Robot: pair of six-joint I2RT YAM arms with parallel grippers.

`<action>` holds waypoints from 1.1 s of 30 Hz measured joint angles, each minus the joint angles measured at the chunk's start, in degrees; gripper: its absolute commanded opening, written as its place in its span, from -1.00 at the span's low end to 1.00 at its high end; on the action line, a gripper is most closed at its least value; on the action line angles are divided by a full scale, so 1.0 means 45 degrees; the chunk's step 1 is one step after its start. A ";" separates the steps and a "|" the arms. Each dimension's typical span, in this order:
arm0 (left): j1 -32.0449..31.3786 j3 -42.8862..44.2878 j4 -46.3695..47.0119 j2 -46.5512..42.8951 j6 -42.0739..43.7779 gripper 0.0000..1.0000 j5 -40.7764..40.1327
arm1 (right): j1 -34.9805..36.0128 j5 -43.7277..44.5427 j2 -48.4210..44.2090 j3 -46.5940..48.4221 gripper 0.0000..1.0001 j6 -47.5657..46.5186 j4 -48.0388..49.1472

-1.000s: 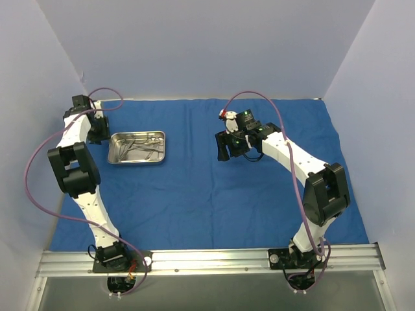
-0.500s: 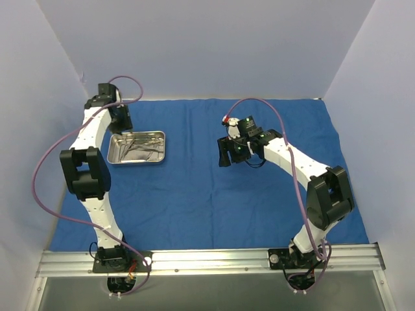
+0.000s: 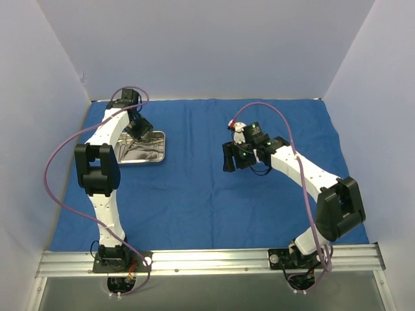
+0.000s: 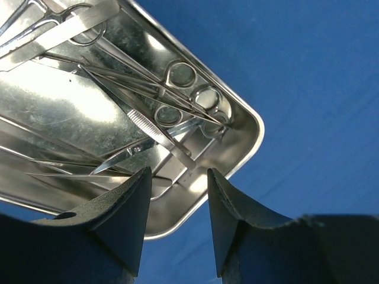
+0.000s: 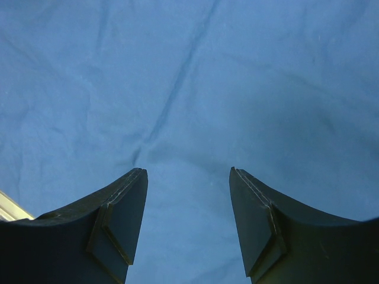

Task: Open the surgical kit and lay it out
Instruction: Pick up the medical item from the container.

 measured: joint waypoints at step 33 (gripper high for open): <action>0.0287 -0.0656 0.0636 0.1778 -0.2361 -0.95 0.0568 | -0.0010 0.0335 -0.1205 -0.1175 0.15 0.0185 -0.0087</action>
